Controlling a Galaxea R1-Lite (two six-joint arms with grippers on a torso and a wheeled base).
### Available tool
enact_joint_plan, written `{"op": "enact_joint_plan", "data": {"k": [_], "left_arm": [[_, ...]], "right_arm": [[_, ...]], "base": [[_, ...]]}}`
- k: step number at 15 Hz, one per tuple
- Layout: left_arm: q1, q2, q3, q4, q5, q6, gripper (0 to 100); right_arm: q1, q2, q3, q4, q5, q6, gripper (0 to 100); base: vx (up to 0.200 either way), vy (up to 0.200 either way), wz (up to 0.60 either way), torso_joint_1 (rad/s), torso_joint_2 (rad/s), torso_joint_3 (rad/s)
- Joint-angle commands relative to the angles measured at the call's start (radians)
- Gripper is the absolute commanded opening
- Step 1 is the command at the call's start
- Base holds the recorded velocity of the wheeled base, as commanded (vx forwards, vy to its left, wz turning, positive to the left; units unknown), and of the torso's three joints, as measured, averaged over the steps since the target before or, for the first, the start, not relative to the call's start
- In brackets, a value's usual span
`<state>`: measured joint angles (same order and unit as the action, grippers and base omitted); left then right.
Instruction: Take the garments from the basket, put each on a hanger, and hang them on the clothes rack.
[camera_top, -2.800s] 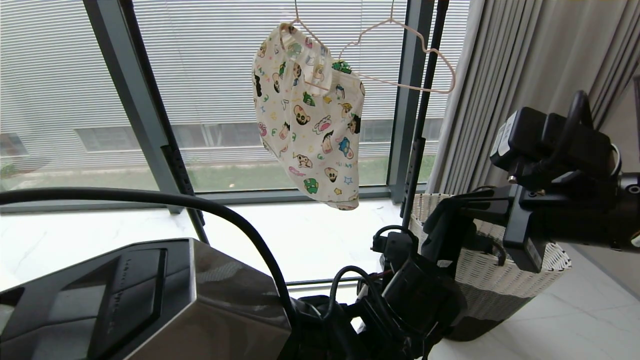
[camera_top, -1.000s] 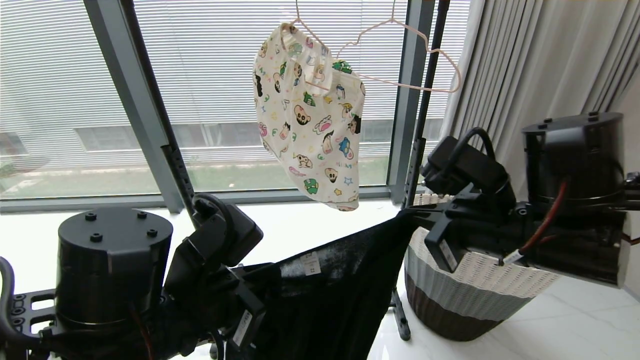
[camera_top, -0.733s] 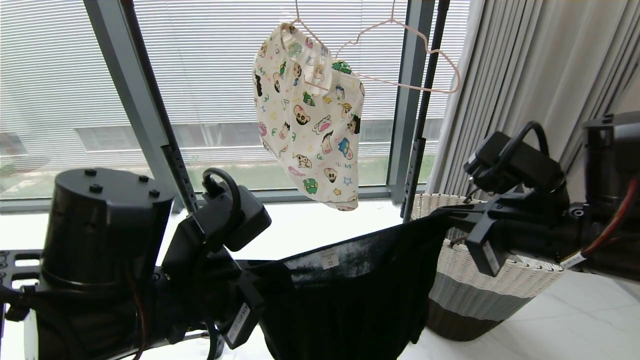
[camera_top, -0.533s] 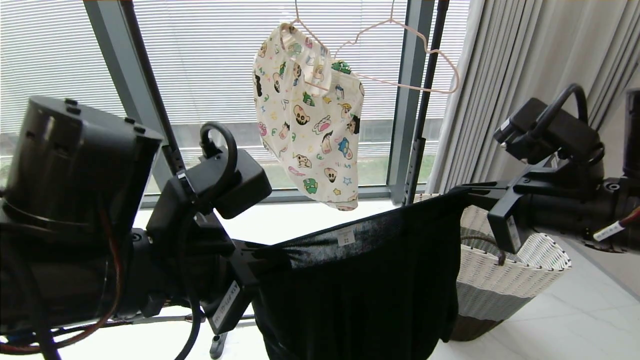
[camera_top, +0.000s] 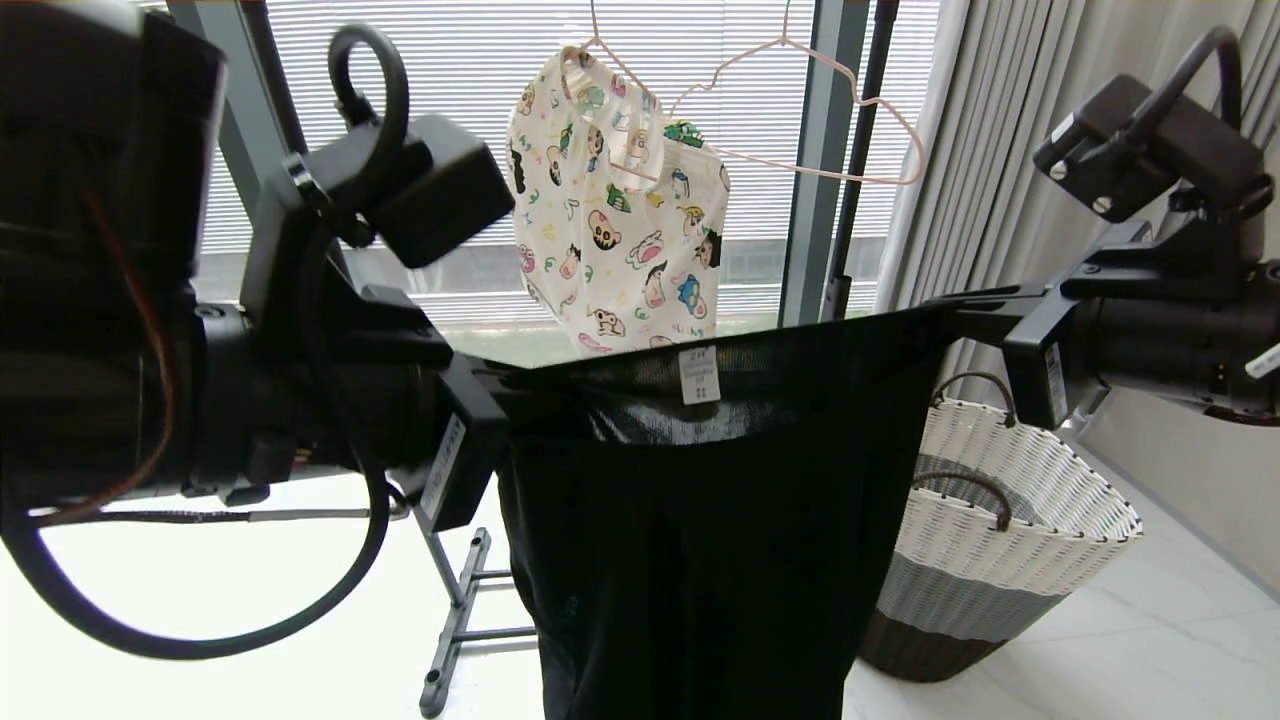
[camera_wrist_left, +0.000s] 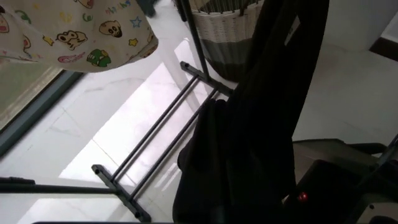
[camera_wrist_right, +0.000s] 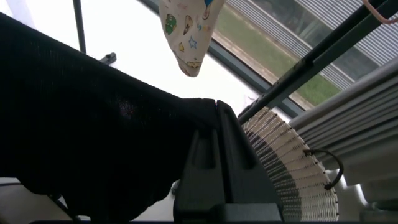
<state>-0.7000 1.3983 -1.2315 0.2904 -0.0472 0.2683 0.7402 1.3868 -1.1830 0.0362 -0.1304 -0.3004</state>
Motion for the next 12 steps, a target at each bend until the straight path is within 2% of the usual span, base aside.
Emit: {"op": "enact_joint_plan", "data": {"k": [1,6,9,12], "left_arm": [[0.036,0.044,-0.082,0.003,-0.003,0.000,0],[0.066,0.097,-0.200,0.013,-0.023,0.002,0],[0.065,0.096,-0.206,0.018,-0.034,0.002,0],[0.060,0.093,-0.200,0.021,-0.037,0.002,0]], "right_arm": [[0.001,0.034,-0.069,0.027,0.002,0.000,0],[0.004,0.052,-0.109,0.034,0.002,-0.009,0],[0.004,0.061,-0.147,0.051,0.002,-0.009,0],[0.004,0.058,-0.141,0.073,-0.001,-0.011,0]], "base": [[0.000,0.000,0.00,0.000,0.00,0.000],[0.000,0.000,0.00,0.000,0.00,0.000],[0.000,0.000,0.00,0.000,0.00,0.000],[0.000,0.000,0.00,0.000,0.00,0.000]]}}
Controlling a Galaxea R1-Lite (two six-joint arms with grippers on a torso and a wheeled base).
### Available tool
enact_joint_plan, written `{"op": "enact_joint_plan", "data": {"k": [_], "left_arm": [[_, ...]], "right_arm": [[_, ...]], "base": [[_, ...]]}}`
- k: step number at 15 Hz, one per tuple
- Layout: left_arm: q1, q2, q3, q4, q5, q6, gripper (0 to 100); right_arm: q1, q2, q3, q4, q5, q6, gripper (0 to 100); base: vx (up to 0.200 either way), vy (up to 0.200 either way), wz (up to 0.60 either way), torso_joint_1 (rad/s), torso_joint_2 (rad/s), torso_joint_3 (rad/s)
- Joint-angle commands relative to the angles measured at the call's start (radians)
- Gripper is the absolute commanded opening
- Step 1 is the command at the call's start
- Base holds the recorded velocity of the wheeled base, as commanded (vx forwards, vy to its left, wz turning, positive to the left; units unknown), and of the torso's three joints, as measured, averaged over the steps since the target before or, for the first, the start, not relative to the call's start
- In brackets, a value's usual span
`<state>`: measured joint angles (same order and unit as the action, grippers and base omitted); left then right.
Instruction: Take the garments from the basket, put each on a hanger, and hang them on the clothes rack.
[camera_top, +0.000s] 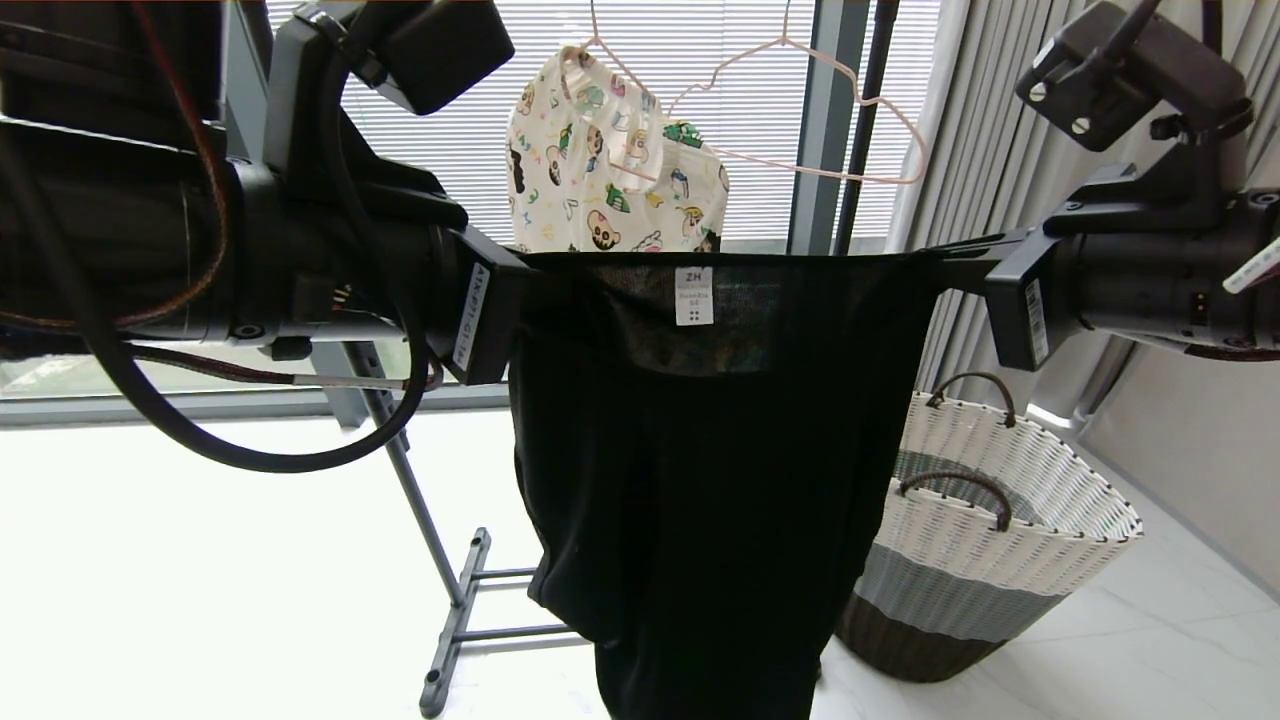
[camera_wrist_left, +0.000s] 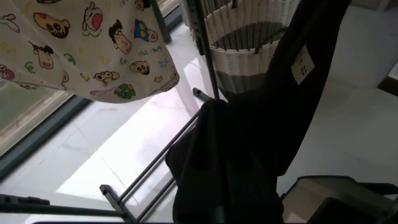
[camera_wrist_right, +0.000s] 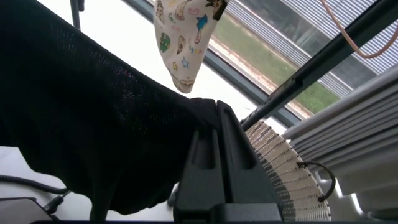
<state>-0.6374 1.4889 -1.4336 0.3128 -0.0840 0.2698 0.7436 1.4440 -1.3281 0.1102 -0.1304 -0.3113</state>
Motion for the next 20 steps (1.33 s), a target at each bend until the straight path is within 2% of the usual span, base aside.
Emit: {"op": "enact_joint_plan", "data": {"k": [1,3,5,6,8,11,12,14,15,17,18,20], "left_arm": [[-0.008,0.002,0.004,-0.003,-0.002,-0.001,0],[-0.034,0.004,0.005,-0.021,-0.031,-0.003,0],[-0.036,0.004,0.015,-0.066,-0.138,-0.001,0],[-0.044,0.005,0.022,-0.078,-0.161,0.000,0],[-0.050,0.005,0.041,-0.080,-0.163,0.000,0],[-0.050,0.001,0.078,-0.110,-0.158,-0.014,0],[-0.048,-0.029,0.121,-0.112,-0.148,-0.040,0],[-0.050,-0.096,0.196,-0.113,-0.128,-0.142,0],[-0.050,-0.128,0.239,-0.113,-0.115,-0.165,0],[-0.059,-0.171,0.323,-0.115,-0.086,-0.167,0],[-0.087,-0.177,0.363,-0.142,-0.074,-0.169,0],[-0.120,-0.168,0.429,-0.250,0.001,-0.167,0]], "right_arm": [[0.000,-0.005,0.013,0.016,-0.001,0.000,0],[0.005,-0.085,0.079,0.100,0.000,0.000,0],[0.062,-0.151,0.133,0.123,-0.001,0.000,0],[0.099,-0.168,0.139,0.146,-0.003,0.000,0],[0.143,-0.169,0.135,0.164,-0.005,0.000,0],[0.143,-0.162,0.132,0.164,-0.006,0.000,0],[0.117,-0.145,0.124,0.160,-0.006,0.000,0],[0.056,-0.077,0.058,0.135,-0.005,0.003,0],[0.033,-0.027,0.004,0.109,-0.003,0.003,0],[0.017,0.064,-0.109,0.098,-0.003,0.003,0],[0.016,0.101,-0.154,0.098,-0.003,0.003,0],[0.016,0.141,-0.203,0.098,-0.005,0.003,0]], "base": [[0.000,0.000,0.00,0.000,0.00,0.000],[0.000,0.000,0.00,0.000,0.00,0.000],[0.000,0.000,0.00,0.000,0.00,0.000],[0.000,0.000,0.00,0.000,0.00,0.000],[0.000,0.000,0.00,0.000,0.00,0.000],[0.000,0.000,0.00,0.000,0.00,0.000],[0.000,0.000,0.00,0.000,0.00,0.000],[0.000,0.000,0.00,0.000,0.00,0.000],[0.000,0.000,0.00,0.000,0.00,0.000],[0.000,0.000,0.00,0.000,0.00,0.000],[0.000,0.000,0.00,0.000,0.00,0.000],[0.000,0.000,0.00,0.000,0.00,0.000]]}}
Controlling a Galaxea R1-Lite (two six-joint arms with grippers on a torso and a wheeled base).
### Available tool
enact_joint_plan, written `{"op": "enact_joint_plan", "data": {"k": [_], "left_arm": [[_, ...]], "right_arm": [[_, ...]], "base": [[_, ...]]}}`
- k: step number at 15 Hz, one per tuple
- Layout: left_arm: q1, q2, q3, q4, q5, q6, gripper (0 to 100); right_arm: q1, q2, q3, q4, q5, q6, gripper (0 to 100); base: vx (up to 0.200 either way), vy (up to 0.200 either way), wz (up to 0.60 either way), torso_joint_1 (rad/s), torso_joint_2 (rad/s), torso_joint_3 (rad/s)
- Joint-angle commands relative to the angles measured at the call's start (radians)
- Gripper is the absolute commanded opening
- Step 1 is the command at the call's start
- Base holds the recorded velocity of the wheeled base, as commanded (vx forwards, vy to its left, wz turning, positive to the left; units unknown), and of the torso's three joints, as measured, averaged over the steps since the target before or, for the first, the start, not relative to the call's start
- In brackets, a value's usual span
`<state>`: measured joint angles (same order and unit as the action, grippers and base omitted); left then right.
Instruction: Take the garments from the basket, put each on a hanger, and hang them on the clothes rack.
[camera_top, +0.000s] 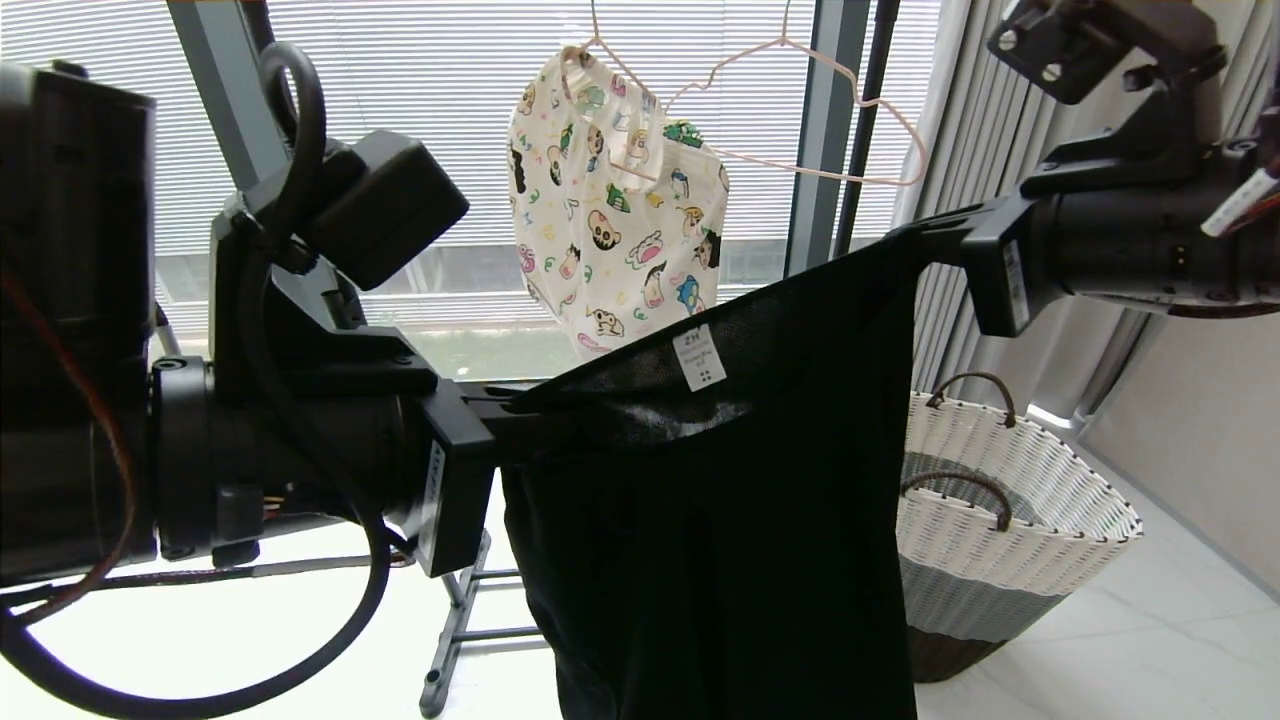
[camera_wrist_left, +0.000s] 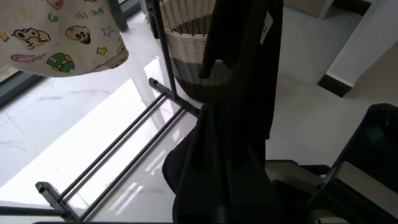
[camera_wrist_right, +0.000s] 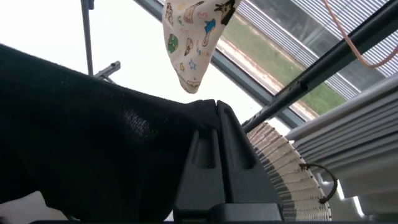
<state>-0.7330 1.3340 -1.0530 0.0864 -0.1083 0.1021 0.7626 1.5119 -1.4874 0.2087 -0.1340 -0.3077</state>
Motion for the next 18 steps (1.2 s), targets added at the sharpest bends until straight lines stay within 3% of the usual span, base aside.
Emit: {"op": "enact_joint_plan", "data": {"k": [1,6,8,9,12,13,16,18], "left_arm": [[-0.032,-0.004,0.064,-0.059,0.065,0.002,0],[-0.013,0.013,0.044,-0.076,0.085,0.011,0],[0.050,0.048,-0.010,-0.109,0.084,0.047,0],[0.113,0.099,-0.062,-0.143,0.084,0.110,0],[0.122,0.136,-0.105,-0.168,0.082,0.137,0],[0.121,0.137,-0.104,-0.168,0.082,0.139,0],[0.124,0.146,-0.101,-0.168,0.090,0.140,0],[0.124,0.143,-0.073,-0.166,0.139,0.143,0]], "right_arm": [[-0.003,0.076,-0.053,0.001,-0.001,-0.002,0],[-0.006,0.060,-0.048,0.009,-0.002,-0.002,0],[-0.005,0.044,-0.047,0.038,-0.001,-0.002,0],[-0.005,0.028,-0.048,0.084,-0.001,-0.002,0],[-0.005,-0.009,-0.048,0.159,-0.001,-0.001,0],[-0.002,-0.019,-0.047,0.181,0.001,0.001,100],[0.026,-0.061,0.012,0.189,0.002,0.015,100],[0.023,-0.119,0.113,0.187,0.001,0.013,100]], "base": [[0.000,0.000,0.00,0.000,0.00,0.000],[0.000,0.000,0.00,0.000,0.00,0.000],[0.000,0.000,0.00,0.000,0.00,0.000],[0.000,0.000,0.00,0.000,0.00,0.000],[0.000,0.000,0.00,0.000,0.00,0.000],[0.000,0.000,0.00,0.000,0.00,0.000],[0.000,0.000,0.00,0.000,0.00,0.000],[0.000,0.000,0.00,0.000,0.00,0.000]]}}
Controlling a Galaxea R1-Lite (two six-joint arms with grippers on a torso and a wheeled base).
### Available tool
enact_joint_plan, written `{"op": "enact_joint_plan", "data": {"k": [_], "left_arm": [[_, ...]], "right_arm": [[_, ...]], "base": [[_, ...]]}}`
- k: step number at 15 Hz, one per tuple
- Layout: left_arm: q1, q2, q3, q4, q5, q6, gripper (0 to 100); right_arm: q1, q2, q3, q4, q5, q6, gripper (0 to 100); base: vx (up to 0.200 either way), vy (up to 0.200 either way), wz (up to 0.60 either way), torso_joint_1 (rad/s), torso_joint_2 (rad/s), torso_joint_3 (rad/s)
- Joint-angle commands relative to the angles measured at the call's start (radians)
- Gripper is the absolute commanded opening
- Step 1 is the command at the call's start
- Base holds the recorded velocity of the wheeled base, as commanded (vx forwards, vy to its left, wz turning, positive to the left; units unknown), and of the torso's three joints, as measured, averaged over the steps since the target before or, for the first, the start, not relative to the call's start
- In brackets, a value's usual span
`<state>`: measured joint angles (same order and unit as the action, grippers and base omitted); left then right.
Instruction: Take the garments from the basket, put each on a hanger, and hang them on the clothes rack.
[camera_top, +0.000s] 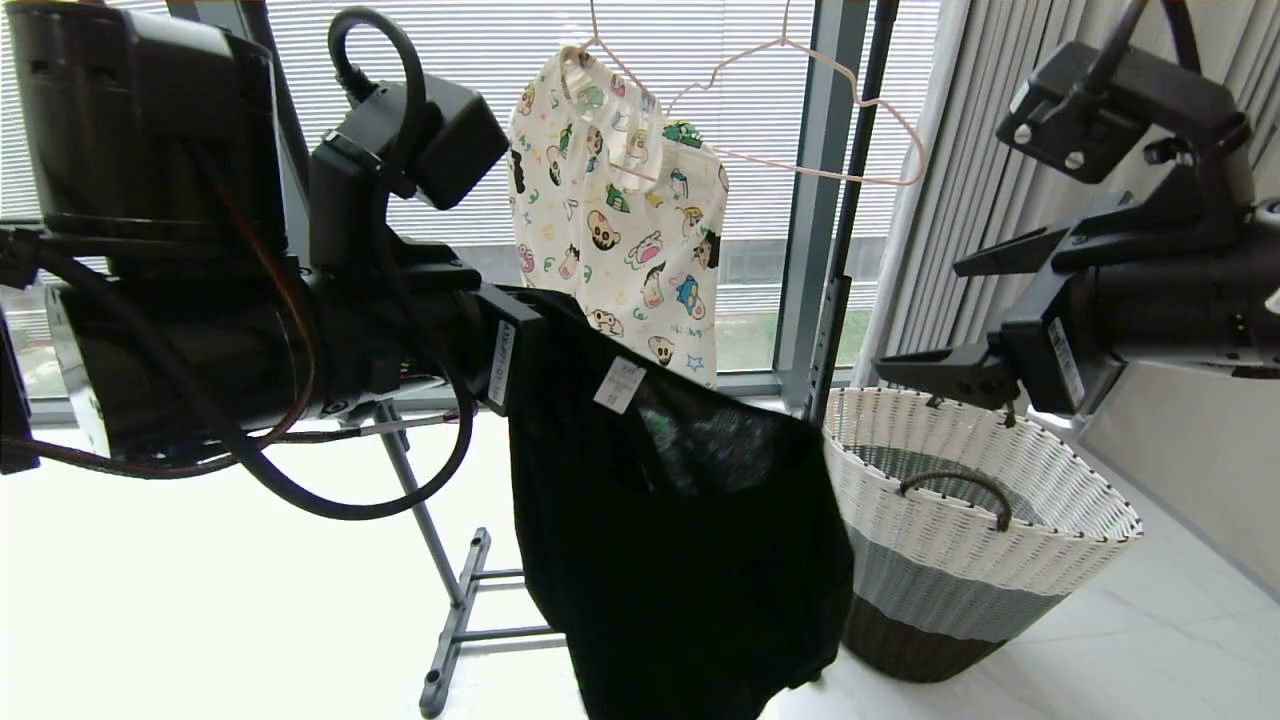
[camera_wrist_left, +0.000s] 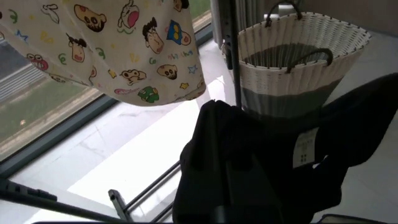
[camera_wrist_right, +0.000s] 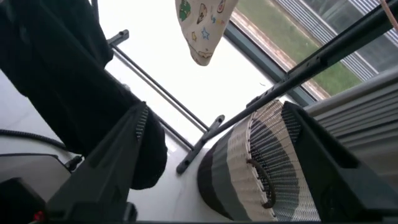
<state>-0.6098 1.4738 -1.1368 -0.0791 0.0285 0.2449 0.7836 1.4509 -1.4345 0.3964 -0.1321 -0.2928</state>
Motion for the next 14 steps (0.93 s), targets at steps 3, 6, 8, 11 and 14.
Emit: {"op": "enact_joint_plan", "data": {"k": [3,6,8,11,14], "left_arm": [[0.018,-0.024,0.092,0.001,0.024,0.010,0],[0.064,-0.075,0.195,0.001,0.024,0.025,0],[0.104,-0.127,0.270,0.001,0.024,0.024,0],[0.197,-0.199,0.371,0.001,0.022,0.020,0],[0.239,-0.211,0.391,0.004,0.022,0.020,0]], "right_arm": [[-0.058,-0.167,0.189,-0.002,0.000,0.000,100],[-0.147,-0.242,0.310,0.002,-0.011,-0.020,100],[-0.222,-0.267,0.399,-0.027,-0.026,-0.020,100],[-0.296,-0.311,0.657,-0.335,-0.029,-0.020,100],[-0.337,-0.334,0.873,-0.559,-0.057,-0.023,100]], "base": [[0.000,0.000,0.00,0.000,0.00,0.000],[0.000,0.000,0.00,0.000,0.00,0.000],[0.000,0.000,0.00,0.000,0.00,0.000],[0.000,0.000,0.00,0.000,0.00,0.000],[0.000,0.000,0.00,0.000,0.00,0.000]]}}
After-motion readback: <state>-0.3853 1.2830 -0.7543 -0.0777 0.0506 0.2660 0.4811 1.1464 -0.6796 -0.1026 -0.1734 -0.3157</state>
